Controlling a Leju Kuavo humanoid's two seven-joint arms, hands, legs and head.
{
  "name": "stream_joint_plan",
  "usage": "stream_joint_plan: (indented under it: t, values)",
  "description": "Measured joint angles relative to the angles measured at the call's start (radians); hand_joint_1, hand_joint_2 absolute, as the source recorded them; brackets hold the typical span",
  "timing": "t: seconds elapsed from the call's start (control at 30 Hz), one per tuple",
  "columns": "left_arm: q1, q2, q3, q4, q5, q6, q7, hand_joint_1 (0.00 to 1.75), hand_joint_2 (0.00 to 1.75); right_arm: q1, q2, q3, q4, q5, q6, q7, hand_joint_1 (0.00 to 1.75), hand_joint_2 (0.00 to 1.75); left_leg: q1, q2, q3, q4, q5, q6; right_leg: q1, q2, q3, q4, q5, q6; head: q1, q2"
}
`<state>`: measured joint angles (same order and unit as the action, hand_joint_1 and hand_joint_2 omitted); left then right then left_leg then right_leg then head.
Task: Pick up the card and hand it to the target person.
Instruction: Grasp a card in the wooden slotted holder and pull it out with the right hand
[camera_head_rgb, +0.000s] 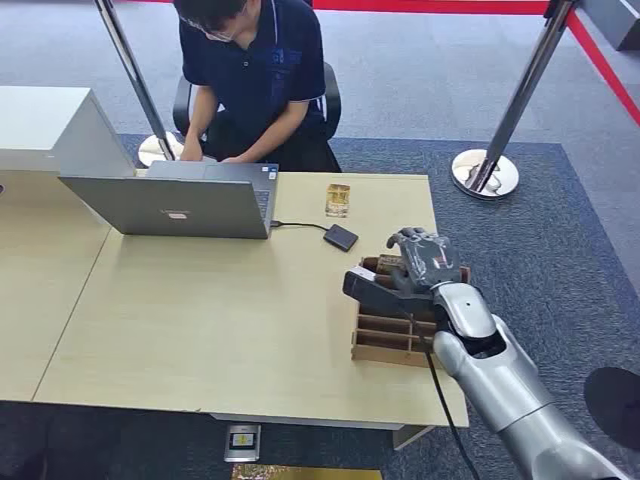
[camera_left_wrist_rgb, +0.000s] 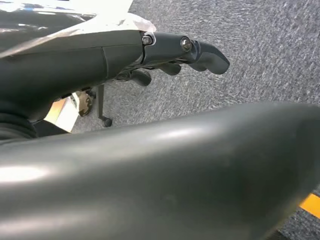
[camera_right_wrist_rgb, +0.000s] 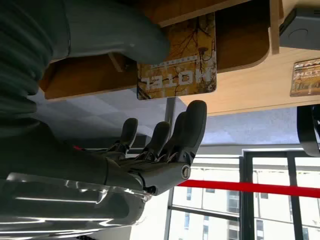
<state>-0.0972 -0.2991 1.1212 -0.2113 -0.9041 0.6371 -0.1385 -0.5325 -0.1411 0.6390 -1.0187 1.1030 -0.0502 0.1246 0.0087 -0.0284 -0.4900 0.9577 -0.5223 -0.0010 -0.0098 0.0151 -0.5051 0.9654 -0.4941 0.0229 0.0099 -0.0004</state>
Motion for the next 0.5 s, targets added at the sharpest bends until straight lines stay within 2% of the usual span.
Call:
stream_joint_plan:
  t: [0.17, 0.3, 0.5]
  values:
    - [0.000, 0.000, 0.000, 0.000, 0.001, 0.000, 0.000, 0.00, 0.00, -0.001, 0.002, 0.000, 0.002, 0.002, 0.004, -0.001, 0.89, 1.75, 0.000, 0.000, 0.000, 0.000, 0.000, 0.000, 0.000, 0.000, 0.000, 0.000, 0.000, 0.000, 0.000, 0.000]
    - [0.000, 0.000, 0.000, 0.000, 0.001, 0.000, 0.000, 0.00, 0.00, -0.001, 0.004, 0.001, 0.006, 0.002, 0.005, -0.002, 1.17, 1.75, 0.000, 0.000, 0.000, 0.000, 0.000, 0.000, 0.000, 0.000, 0.000, 0.000, 0.000, 0.000, 0.000, 0.000]
    - [0.000, 0.000, 0.000, 0.000, 0.001, -0.008, 0.000, 0.00, 0.00, -0.002, 0.006, 0.001, 0.011, 0.003, 0.006, -0.002, 1.20, 1.75, 0.000, 0.000, 0.000, 0.000, 0.000, 0.000, 0.000, 0.000, 0.000, 0.000, 0.000, 0.000, 0.000, 0.000]
